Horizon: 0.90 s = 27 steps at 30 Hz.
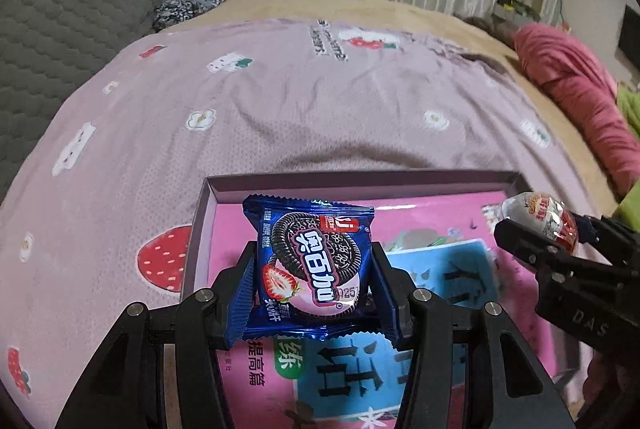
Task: Organize objects
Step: 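Carry the Oreo pack in the left tool and the red egg in the right tool over the tray, then open the left tool onto the book while the right tool releases the red egg beside it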
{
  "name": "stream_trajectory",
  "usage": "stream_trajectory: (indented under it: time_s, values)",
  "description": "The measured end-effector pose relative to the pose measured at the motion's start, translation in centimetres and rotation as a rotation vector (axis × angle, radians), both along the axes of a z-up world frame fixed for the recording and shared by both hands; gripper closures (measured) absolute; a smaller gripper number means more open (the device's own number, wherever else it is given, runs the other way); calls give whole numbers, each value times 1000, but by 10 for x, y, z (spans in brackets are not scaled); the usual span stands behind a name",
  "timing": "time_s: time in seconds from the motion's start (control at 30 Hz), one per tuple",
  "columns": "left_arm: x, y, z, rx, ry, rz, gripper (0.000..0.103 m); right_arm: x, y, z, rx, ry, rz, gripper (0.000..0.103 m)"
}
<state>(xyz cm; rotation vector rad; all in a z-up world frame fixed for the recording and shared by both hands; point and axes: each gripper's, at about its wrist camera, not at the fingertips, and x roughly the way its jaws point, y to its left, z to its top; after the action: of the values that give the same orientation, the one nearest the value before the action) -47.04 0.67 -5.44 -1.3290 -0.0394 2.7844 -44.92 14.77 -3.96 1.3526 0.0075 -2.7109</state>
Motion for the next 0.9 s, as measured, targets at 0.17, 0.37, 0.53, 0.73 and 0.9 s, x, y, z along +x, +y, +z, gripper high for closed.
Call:
stream_trajectory:
  time_s: [0.17, 0.37, 0.53, 0.73, 0.9]
  values:
    - [-6, -3, -6, 48, -26, 15, 49, -9, 5, -14, -13, -36, -25, 41]
    - [-10, 2, -18, 6, -53, 5, 49, -14, 7, -24, -34, -61, -30, 41]
    - [-10, 3, -19, -8, -58, 0, 44, -15, 5, -23, -27, -67, -15, 40]
    - [-9, 3, -14, -5, -78, -2, 34, -14, 8, -23, -47, -94, -26, 38]
    - [-3, -4, -6, 10, -69, 5, 31, -11, 9, -22, -25, -114, -28, 27]
